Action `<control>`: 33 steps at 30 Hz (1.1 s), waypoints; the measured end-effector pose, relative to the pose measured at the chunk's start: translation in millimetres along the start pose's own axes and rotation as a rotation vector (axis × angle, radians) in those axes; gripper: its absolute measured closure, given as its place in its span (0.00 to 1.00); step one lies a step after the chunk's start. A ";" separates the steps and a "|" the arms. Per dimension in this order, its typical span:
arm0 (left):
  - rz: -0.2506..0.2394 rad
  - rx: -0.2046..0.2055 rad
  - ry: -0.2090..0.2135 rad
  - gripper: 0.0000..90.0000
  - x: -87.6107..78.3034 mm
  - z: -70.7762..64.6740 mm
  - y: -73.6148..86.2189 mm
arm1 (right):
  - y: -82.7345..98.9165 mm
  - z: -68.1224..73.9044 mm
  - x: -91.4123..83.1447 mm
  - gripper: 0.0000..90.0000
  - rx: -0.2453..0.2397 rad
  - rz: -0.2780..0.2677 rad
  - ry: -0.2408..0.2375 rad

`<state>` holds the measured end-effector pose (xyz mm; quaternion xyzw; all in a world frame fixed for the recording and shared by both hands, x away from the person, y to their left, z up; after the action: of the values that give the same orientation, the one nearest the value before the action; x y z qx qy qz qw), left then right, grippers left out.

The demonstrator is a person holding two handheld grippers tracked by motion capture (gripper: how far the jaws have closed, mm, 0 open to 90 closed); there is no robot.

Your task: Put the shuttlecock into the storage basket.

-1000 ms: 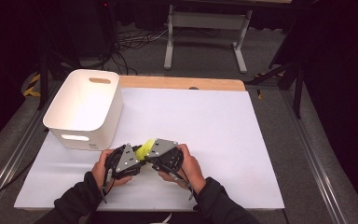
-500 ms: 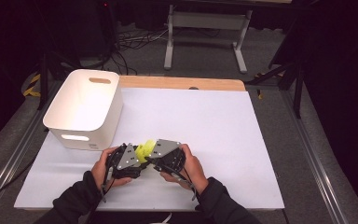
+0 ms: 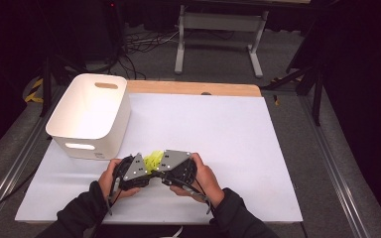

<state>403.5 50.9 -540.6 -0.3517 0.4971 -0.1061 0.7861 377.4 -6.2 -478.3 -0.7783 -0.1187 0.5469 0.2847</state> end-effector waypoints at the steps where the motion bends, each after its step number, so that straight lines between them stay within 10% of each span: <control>1: -0.025 -0.001 0.001 0.64 -1.4 -0.5 -2.1 | -1.2 1.3 -2.5 0.81 -0.005 0.002 -0.006; 20: -0.198 -0.051 0.009 0.65 -17.8 1.9 -14.2 | -14.4 1.6 -22.7 0.33 -0.020 0.011 0.040; 33: -0.221 -0.053 0.010 0.65 -22.9 4.1 -14.0 | -15.8 -4.7 -45.7 0.28 -0.007 -0.044 0.064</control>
<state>398.5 54.3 -514.1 -0.4245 0.4617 -0.1806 0.7576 366.6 -17.6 -432.3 -0.7937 -0.1284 0.5147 0.2977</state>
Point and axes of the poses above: each handheld gripper's, and its own axes: x roughly forward along the jaws, y roughly out of its underside, z roughly to its left, the point moved 10 cm from there along x, roughly forward along the jaws, and after that the axes turned 13 degrees about z, right-handed, at the moved point
